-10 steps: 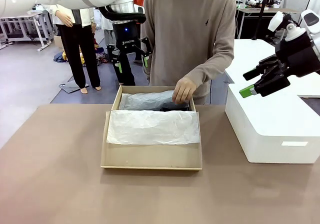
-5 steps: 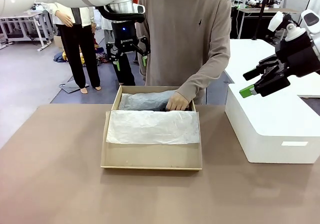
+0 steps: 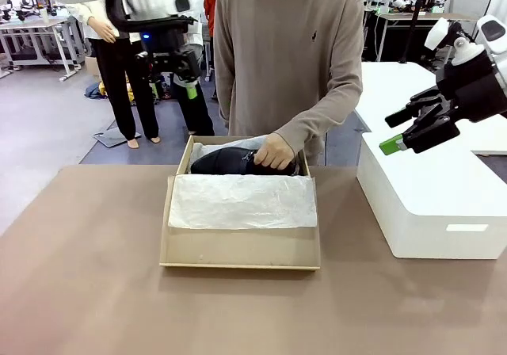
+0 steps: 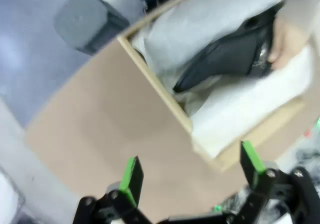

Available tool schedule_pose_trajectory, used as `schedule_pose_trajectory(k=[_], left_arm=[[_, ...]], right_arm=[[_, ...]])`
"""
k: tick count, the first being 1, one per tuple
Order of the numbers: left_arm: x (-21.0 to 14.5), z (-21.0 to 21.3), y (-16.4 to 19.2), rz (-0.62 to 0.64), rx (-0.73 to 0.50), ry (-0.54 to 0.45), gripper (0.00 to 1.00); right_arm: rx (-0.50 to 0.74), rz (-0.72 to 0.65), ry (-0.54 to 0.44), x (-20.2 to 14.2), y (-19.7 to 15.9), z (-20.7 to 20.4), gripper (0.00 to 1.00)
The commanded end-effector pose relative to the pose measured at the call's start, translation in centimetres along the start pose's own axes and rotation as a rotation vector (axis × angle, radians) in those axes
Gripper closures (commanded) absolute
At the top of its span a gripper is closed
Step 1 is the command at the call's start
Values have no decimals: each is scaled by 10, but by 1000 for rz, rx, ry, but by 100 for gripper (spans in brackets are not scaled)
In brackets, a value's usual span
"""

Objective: Pack the shoes into the box.
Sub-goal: Close the Shoes Box.

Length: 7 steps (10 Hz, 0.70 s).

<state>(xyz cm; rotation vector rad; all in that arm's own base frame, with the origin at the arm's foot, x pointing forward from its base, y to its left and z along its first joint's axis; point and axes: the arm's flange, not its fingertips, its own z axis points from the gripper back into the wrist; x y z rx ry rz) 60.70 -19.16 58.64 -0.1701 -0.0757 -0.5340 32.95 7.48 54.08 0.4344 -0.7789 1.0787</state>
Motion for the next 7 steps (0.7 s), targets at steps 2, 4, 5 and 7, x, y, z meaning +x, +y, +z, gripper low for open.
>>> schedule_pose_trajectory(k=[2,4,5,7], left_arm=[[-34,4,46,-405,-87,7,0],[-44,-1,59,-621,-49,85,0],[-42,-4,60,-616,-37,87,0],[-32,3,60,-519,-70,47,0]], right_arm=[[17,20,-29,0,-4,-1,0],[17,20,-29,0,-4,-1,0],[17,20,-29,0,-4,-1,0],[17,20,-29,0,-4,-1,0]])
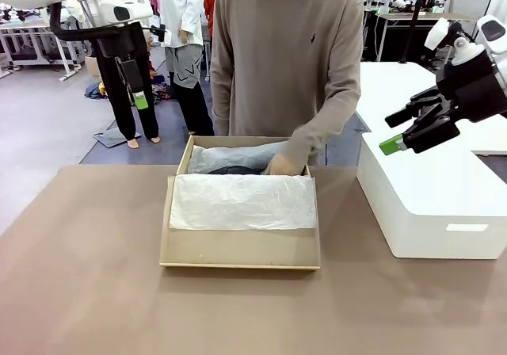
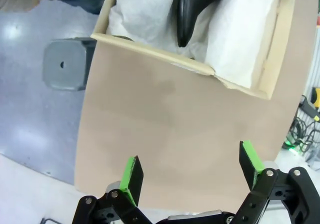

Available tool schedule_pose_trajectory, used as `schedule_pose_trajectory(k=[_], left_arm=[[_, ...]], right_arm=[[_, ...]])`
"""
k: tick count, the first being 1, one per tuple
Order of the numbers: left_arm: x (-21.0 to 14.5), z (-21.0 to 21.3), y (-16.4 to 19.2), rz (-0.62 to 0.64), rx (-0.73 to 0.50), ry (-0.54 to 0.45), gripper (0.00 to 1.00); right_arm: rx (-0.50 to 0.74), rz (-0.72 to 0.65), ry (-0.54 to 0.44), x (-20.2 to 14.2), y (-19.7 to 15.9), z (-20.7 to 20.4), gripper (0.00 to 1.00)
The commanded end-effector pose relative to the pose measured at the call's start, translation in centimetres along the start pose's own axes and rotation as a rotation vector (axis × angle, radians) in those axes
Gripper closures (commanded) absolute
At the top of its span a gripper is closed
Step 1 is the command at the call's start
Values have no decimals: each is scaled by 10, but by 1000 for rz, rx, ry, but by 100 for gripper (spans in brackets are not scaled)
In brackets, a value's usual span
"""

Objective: Pack the shoes into the box.
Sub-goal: Close the Shoes Box.

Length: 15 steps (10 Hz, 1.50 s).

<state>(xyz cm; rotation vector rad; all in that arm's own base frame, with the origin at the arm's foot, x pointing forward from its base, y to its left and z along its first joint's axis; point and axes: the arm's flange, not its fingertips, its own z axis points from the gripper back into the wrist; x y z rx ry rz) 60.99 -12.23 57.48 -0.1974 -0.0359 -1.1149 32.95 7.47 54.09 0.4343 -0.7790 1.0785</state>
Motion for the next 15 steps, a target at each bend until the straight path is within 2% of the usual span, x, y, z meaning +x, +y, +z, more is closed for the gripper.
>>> schedule_pose_trajectory(k=[1,6,7,9,13,15], left_arm=[[3,2,-1,54,4,-25,0],[3,1,-1,43,3,-7,0],[-3,-1,0,-46,38,-5,0],[-26,-10,6,-243,34,-47,0],[-47,-13,2,-467,127,-115,0],[-49,-8,-2,-516,133,-85,39]], right_arm=[[17,20,-29,1,-4,-1,0],[17,20,-29,1,-4,-1,0],[17,20,-29,1,-4,-1,0],[17,20,-29,1,-4,-1,0],[17,20,-29,1,-4,-1,0],[17,20,-29,1,-4,-1,0]])
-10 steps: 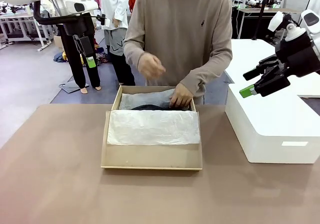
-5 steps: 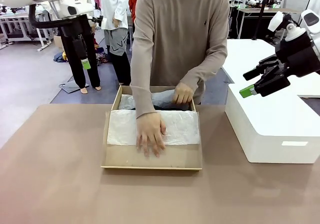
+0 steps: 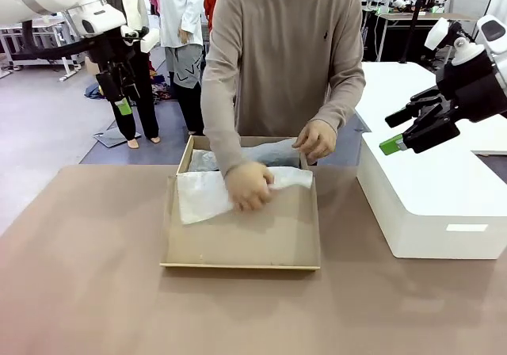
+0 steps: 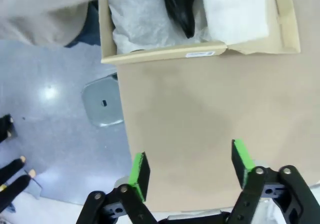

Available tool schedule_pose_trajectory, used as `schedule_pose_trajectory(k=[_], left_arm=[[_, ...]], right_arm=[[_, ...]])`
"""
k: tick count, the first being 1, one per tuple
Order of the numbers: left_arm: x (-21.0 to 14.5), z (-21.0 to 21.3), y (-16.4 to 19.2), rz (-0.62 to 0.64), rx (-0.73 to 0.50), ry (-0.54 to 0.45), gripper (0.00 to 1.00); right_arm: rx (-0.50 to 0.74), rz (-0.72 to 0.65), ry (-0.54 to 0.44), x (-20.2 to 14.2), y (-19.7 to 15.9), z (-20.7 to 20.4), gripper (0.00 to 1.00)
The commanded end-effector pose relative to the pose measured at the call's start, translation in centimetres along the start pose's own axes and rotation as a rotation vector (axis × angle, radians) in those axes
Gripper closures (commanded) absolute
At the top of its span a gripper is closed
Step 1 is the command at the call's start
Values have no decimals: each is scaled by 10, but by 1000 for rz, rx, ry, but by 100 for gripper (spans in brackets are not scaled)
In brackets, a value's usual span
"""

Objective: Pack the shoes into the box.
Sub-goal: Close the Shoes Box.

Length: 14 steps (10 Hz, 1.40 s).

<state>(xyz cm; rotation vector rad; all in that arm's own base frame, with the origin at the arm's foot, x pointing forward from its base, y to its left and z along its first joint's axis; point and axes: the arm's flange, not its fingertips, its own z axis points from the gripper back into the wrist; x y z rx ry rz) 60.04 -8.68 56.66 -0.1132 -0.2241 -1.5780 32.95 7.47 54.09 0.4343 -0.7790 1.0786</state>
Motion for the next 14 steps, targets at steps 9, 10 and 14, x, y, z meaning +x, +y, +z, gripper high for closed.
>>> schedule_pose_trajectory(k=[9,10,14], left_arm=[[-14,8,-13,-73,-77,116,100],[-17,12,-9,6,-103,110,100],[-16,4,-15,-52,-80,101,100]], right_arm=[[17,20,-29,1,-4,-1,0],[17,20,-29,1,-4,-1,0],[17,20,-29,1,-4,-1,0]])
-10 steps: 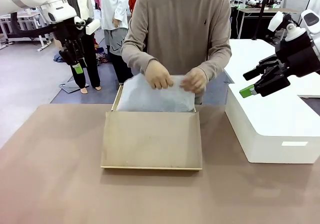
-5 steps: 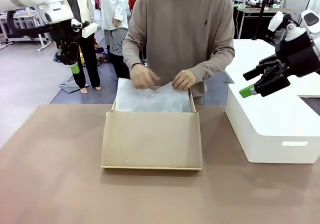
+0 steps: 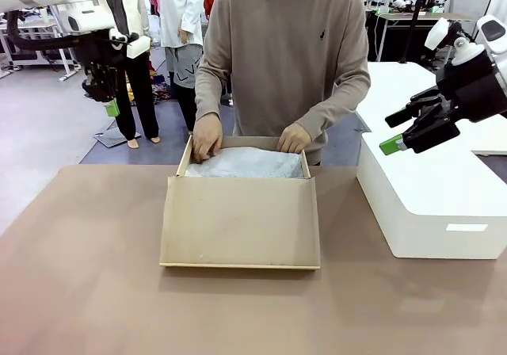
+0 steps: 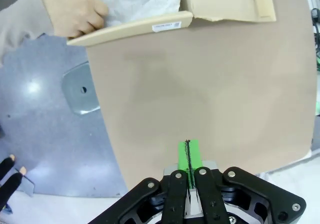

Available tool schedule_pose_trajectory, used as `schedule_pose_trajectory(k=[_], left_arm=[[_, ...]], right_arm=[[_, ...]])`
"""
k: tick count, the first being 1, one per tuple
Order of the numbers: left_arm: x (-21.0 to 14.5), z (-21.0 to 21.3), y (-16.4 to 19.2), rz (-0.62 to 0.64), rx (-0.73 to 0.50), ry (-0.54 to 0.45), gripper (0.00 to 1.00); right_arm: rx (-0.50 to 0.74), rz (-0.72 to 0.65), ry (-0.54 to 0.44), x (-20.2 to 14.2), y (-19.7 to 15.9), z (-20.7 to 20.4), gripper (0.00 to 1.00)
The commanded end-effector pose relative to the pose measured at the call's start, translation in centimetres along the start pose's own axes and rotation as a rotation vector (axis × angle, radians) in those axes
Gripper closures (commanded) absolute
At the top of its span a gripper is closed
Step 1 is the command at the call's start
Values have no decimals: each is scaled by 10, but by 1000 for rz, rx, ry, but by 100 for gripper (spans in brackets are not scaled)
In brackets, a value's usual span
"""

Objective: Pack the shoes into the box.
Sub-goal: Close the Shoes Box.

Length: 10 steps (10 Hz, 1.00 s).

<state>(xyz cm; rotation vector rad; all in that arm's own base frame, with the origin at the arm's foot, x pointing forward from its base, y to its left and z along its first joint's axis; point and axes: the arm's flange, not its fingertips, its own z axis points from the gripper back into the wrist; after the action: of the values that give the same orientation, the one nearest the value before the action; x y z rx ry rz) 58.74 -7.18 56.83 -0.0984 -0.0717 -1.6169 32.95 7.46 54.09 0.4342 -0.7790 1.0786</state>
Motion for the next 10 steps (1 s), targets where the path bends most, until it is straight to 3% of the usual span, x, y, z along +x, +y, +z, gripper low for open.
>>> schedule_pose_trajectory(k=[1,3,4,8,10], left_arm=[[-2,-2,-2,-25,13,-3,100],[2,0,0,-6,2,0,100],[-2,-3,4,-17,-64,-63,100],[-20,-22,21,150,-213,-109,100],[-27,-37,28,195,-350,-161,100]], right_arm=[[17,20,-29,1,-4,-1,0],[17,20,-29,1,-4,-1,0],[17,20,-29,1,-4,-1,0],[17,20,-29,1,-4,-1,0],[17,20,-29,1,-4,-1,0]])
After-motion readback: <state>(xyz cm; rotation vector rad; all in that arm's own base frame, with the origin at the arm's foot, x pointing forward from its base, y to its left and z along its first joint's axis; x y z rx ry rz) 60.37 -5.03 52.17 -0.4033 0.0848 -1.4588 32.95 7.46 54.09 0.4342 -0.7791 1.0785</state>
